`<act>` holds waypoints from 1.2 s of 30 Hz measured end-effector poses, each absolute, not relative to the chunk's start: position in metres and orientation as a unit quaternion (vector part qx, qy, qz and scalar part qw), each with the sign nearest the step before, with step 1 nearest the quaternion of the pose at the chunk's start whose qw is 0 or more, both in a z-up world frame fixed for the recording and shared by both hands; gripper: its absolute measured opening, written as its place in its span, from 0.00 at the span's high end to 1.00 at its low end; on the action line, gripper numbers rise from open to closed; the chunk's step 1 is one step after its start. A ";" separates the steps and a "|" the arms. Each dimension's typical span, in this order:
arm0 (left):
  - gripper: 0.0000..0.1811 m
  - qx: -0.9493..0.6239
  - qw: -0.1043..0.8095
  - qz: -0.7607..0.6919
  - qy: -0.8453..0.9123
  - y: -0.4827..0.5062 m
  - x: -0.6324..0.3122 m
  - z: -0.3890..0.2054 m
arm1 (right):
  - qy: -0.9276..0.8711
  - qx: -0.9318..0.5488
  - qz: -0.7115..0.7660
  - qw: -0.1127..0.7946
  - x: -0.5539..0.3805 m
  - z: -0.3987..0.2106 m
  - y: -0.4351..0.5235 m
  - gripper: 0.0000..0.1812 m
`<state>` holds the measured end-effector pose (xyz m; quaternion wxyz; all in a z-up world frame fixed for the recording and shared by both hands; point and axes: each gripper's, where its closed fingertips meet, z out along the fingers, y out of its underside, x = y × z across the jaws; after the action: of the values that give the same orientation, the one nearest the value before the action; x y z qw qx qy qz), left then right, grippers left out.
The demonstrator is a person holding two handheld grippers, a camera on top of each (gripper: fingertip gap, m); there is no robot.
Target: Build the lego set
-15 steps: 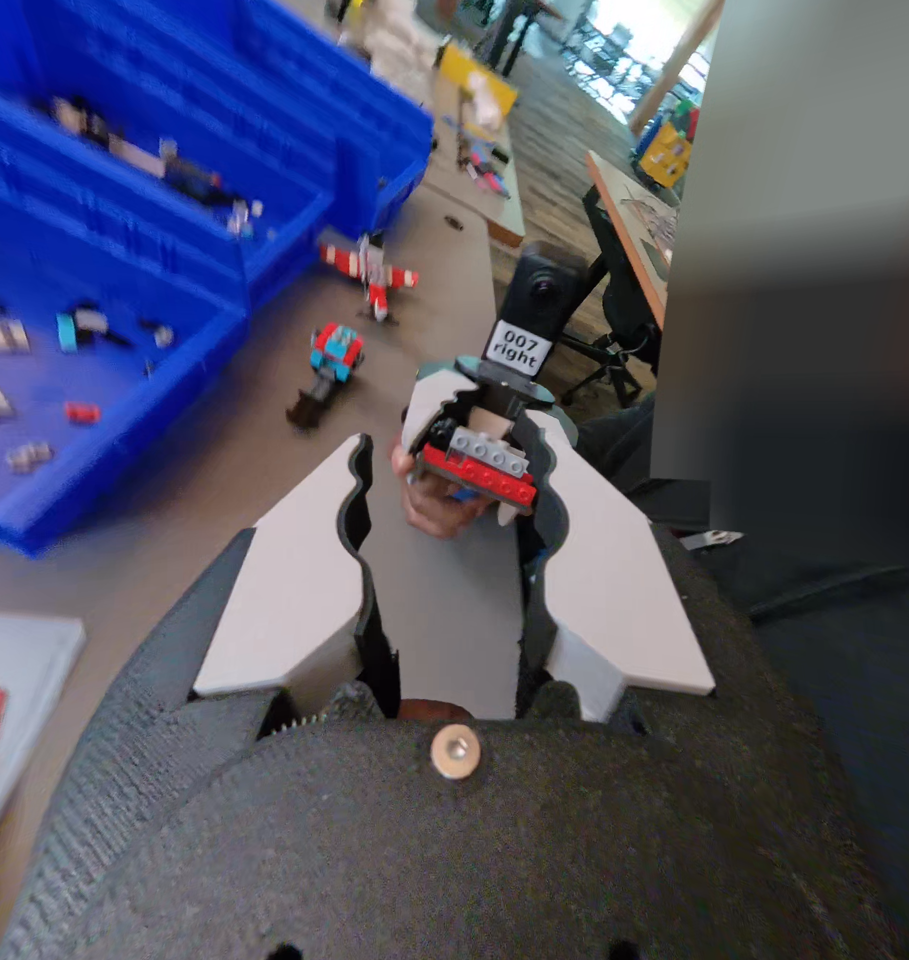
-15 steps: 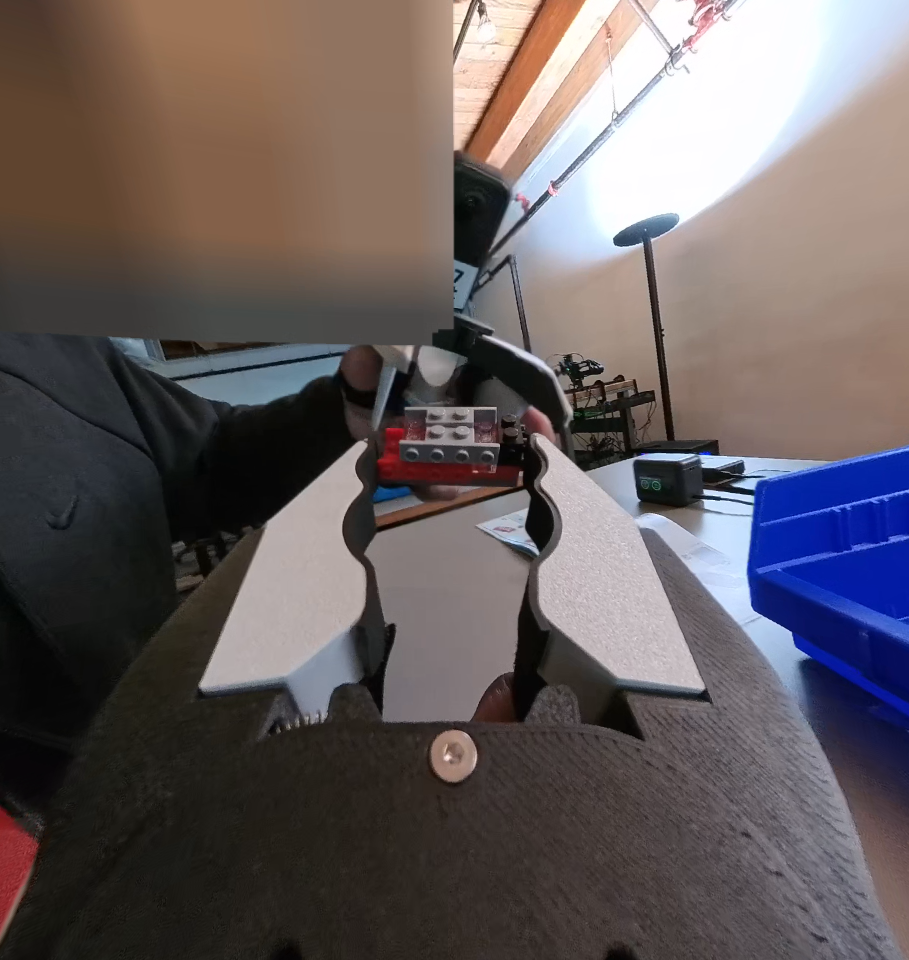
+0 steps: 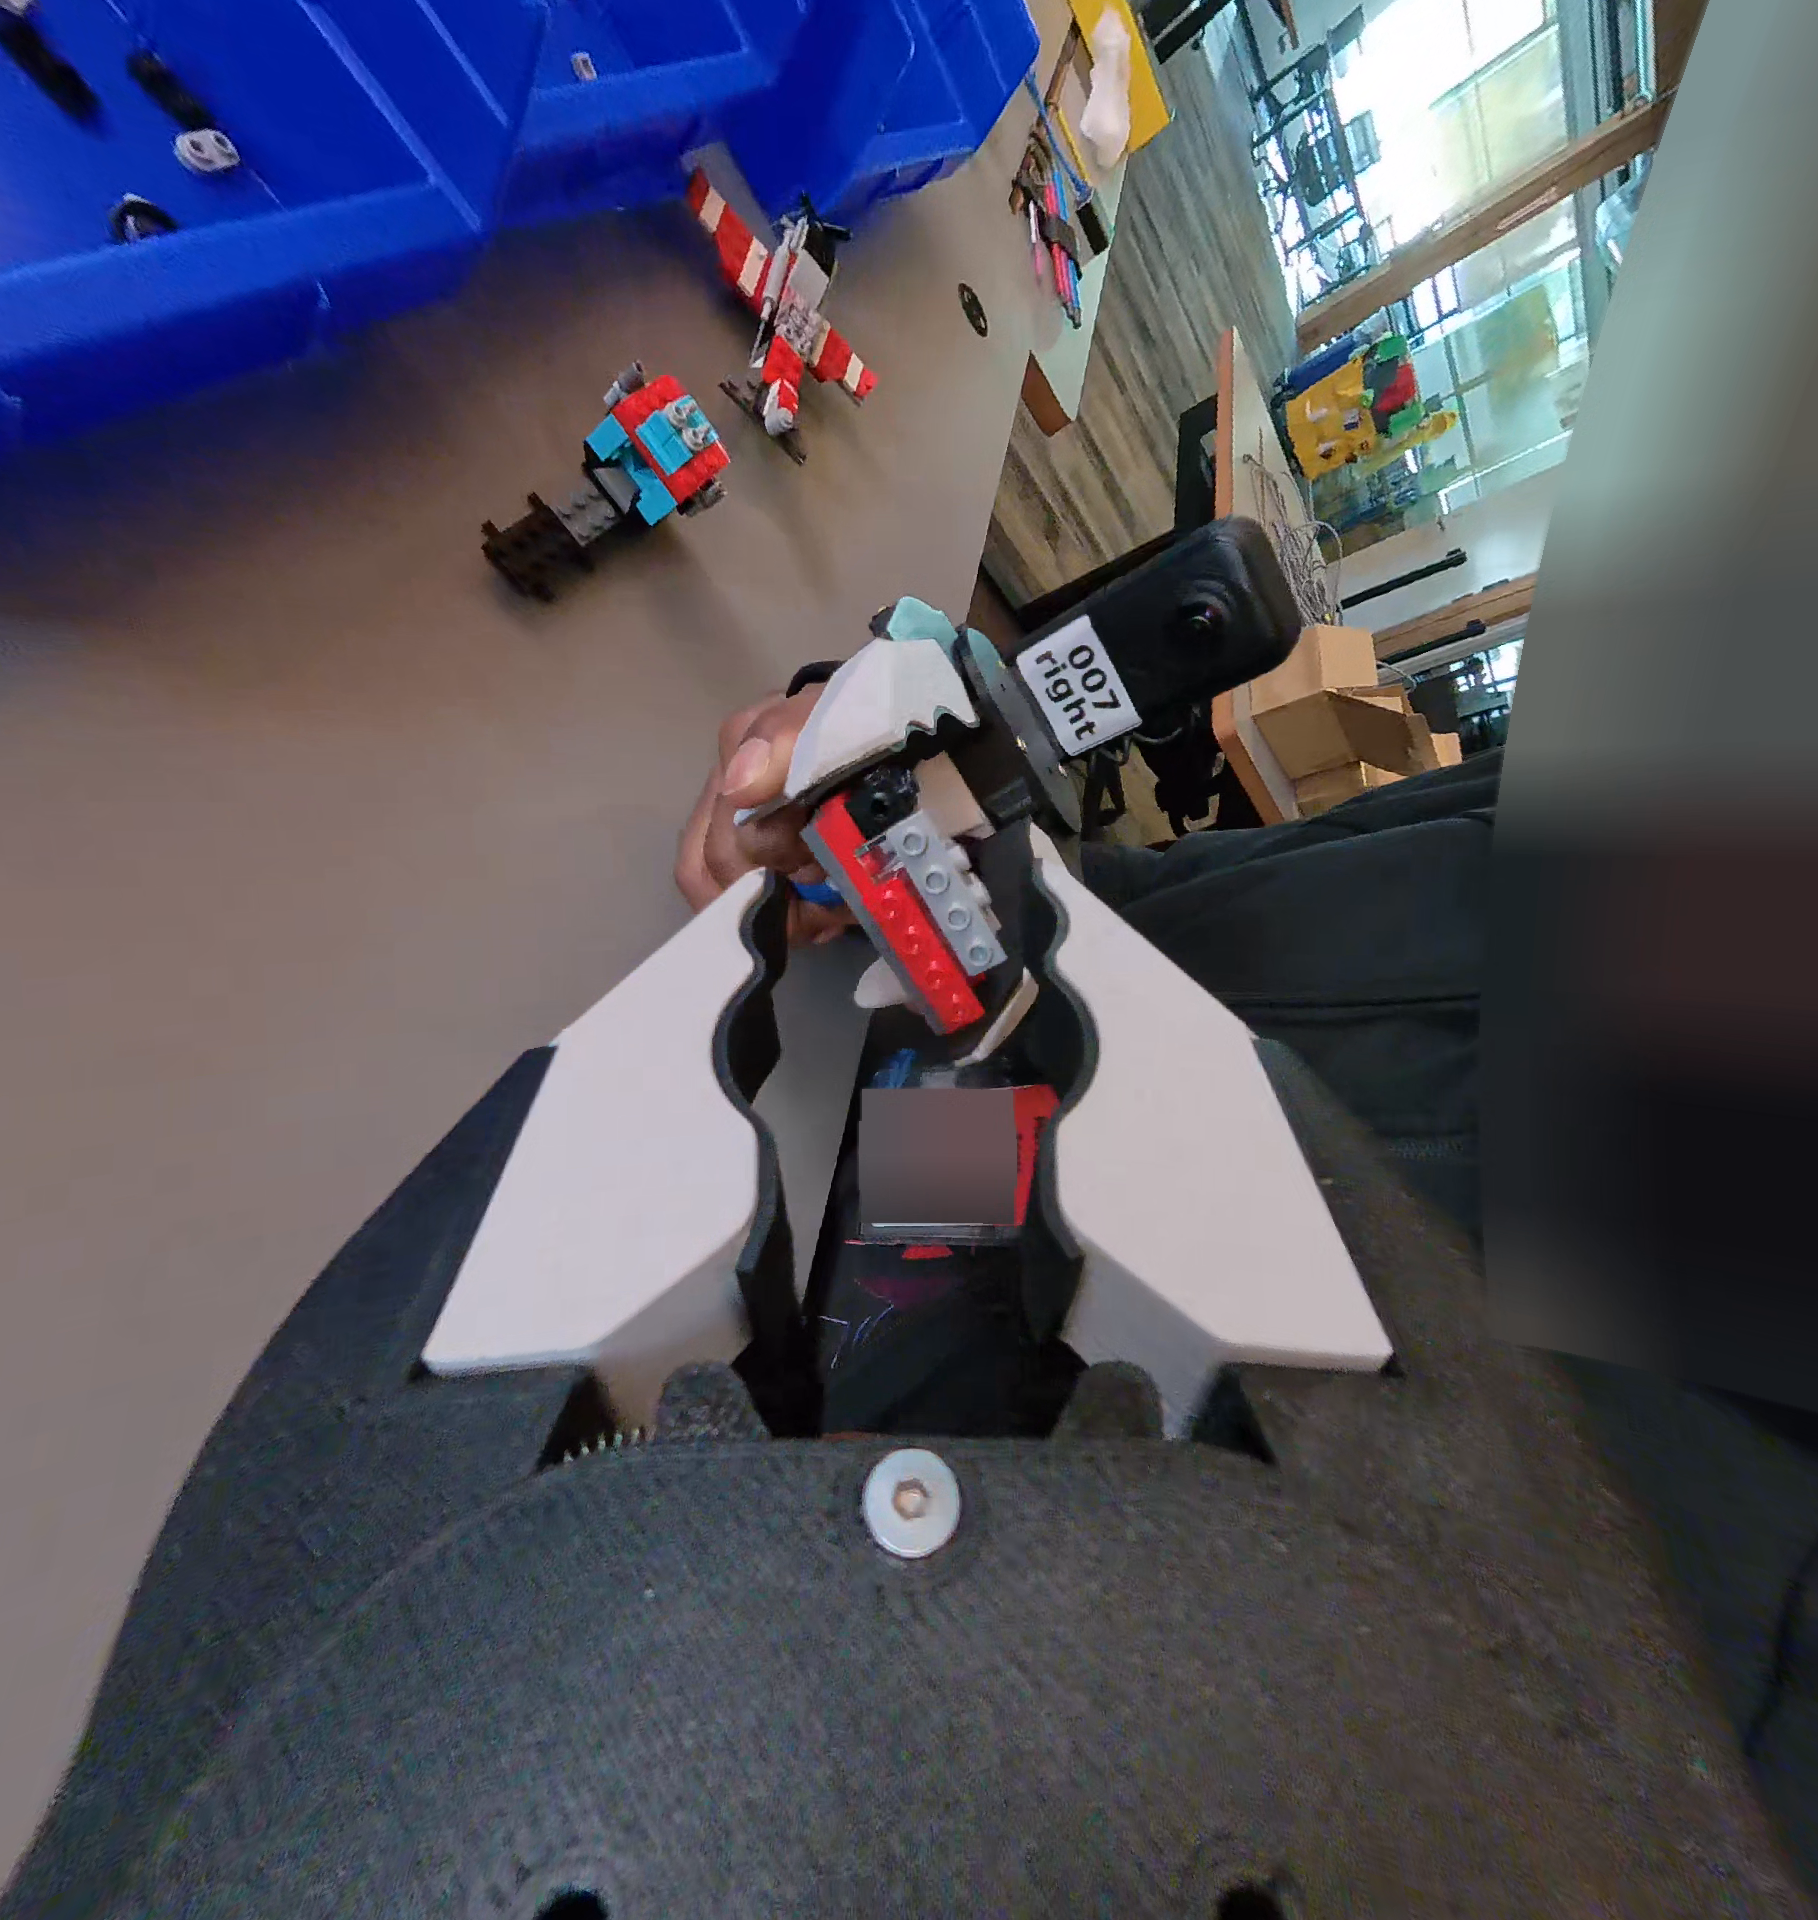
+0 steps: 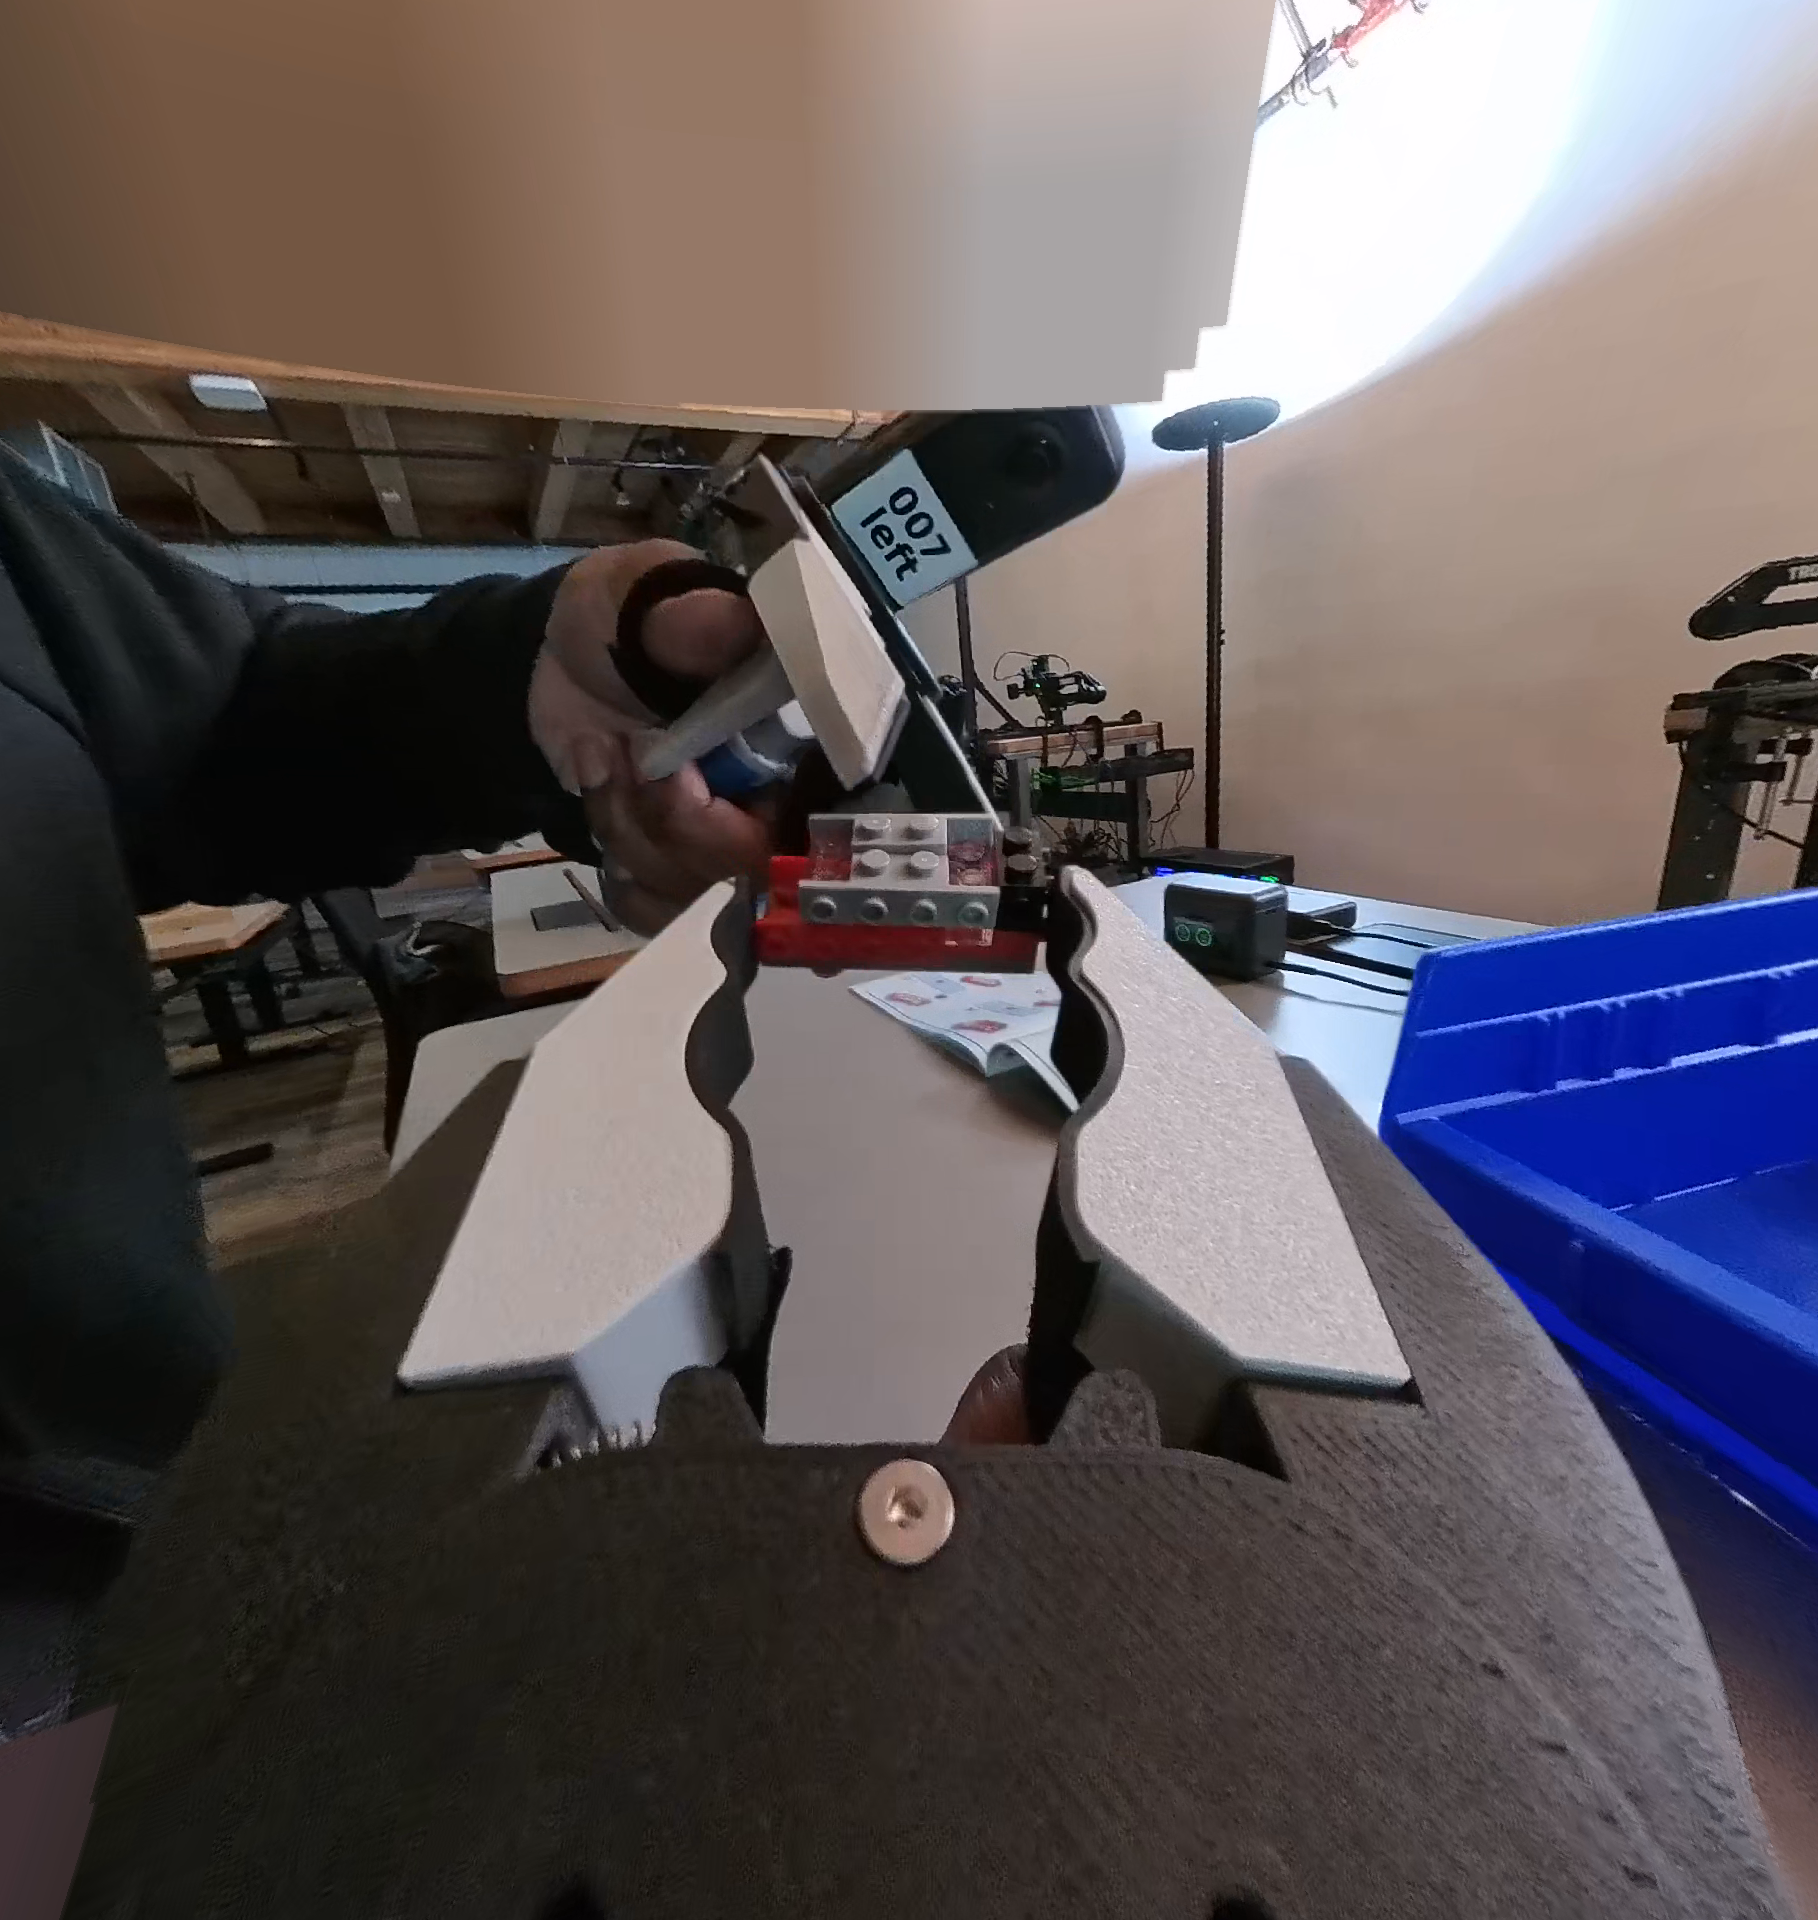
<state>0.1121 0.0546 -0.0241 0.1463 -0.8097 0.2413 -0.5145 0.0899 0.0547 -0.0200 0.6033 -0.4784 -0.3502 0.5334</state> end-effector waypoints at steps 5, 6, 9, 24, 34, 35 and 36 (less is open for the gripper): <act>0.84 -0.810 0.141 -0.521 0.231 0.054 0.113 -0.028 | -0.364 -0.481 0.503 0.619 0.088 -0.023 0.055 0.68; 0.84 -0.810 0.140 -0.522 0.228 0.054 0.113 -0.028 | -0.366 -0.482 0.497 0.622 0.088 -0.024 0.055 0.69; 0.85 -0.810 0.142 -0.524 0.222 0.055 0.112 -0.030 | -0.372 -0.484 0.481 0.630 0.086 -0.025 0.056 0.68; 0.87 -0.795 0.171 -0.532 0.234 0.054 0.109 -0.034 | -0.381 -0.481 0.467 0.636 0.085 -0.027 0.054 0.68; 0.86 -0.794 0.184 -0.522 0.250 0.053 0.108 -0.033 | -0.380 -0.485 0.466 0.635 0.084 -0.028 0.055 0.68; 0.83 -0.798 0.183 -0.518 0.247 0.055 0.107 -0.034 | -0.381 -0.484 0.463 0.637 0.084 -0.028 0.055 0.68; 0.79 -0.802 0.186 -0.511 0.246 0.056 0.106 -0.036 | -0.382 -0.482 0.461 0.640 0.084 -0.027 0.054 0.68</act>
<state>0.1059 0.0560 -0.0361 0.1861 -0.8021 0.2457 -0.5115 0.0840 0.0543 -0.0271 0.6399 -0.4820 -0.3823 0.4605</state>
